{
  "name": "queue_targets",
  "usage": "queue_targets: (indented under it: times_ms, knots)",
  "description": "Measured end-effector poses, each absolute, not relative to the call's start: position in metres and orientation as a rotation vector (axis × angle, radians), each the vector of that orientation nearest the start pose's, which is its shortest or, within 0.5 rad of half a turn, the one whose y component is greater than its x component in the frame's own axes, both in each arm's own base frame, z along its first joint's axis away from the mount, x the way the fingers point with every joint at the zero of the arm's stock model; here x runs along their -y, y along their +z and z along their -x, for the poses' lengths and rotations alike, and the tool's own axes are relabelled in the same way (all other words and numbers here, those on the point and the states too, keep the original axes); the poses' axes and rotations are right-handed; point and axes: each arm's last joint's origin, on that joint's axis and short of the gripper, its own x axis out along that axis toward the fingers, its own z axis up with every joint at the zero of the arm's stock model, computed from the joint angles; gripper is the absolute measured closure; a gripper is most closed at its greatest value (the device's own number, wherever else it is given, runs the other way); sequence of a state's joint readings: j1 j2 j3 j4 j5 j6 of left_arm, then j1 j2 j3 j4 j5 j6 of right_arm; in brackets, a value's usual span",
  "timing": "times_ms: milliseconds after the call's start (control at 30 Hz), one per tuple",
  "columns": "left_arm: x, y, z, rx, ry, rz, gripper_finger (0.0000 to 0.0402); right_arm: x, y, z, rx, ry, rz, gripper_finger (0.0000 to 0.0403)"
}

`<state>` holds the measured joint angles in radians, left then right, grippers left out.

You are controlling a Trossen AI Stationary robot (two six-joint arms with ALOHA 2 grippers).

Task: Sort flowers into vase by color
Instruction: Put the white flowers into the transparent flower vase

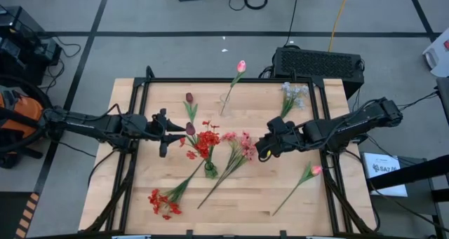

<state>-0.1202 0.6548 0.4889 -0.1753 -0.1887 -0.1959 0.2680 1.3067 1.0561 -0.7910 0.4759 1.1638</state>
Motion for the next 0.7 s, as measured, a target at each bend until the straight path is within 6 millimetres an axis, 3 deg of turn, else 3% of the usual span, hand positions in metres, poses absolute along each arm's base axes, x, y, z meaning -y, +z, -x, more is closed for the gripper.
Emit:
queue_targets:
  times_ms: [433, 700]
  knots:
    - [0.008, 0.251, -0.152, -0.309, 0.209, 0.21, 0.0279, -0.038, 0.271, -0.241, -0.717, -0.859, -0.827, 0.027]
    - [0.003, 0.251, -0.153, -0.306, 0.239, 0.215, 0.0279, -0.004, 0.265, -0.243, -0.692, -1.033, -0.896, 0.027]
